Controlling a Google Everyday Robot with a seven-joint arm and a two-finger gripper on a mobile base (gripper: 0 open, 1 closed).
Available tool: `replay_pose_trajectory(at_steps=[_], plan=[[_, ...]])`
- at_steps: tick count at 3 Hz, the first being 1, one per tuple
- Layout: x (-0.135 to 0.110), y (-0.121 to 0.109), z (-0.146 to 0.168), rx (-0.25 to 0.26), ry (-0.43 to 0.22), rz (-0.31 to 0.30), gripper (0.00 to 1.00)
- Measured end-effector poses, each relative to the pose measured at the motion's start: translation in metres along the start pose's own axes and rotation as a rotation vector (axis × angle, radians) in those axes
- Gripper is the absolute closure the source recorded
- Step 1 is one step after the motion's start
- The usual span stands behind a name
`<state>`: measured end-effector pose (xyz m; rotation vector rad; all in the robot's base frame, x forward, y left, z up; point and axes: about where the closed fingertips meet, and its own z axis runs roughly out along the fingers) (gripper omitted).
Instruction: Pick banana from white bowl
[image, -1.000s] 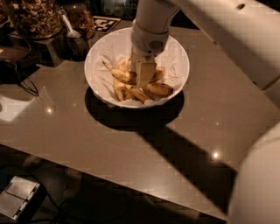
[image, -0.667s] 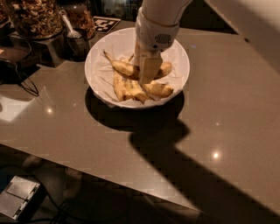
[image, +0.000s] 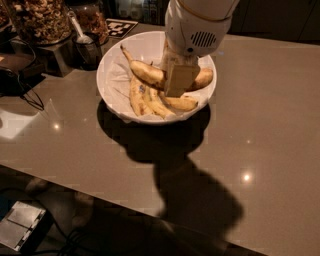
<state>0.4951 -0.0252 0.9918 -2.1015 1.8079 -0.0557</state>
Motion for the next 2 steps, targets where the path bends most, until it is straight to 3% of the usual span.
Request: replay_pose_trajectory(at_steps=[2], plan=[[0.009,0.077,-0.025,0.032,-0.029,0.213,1.0]])
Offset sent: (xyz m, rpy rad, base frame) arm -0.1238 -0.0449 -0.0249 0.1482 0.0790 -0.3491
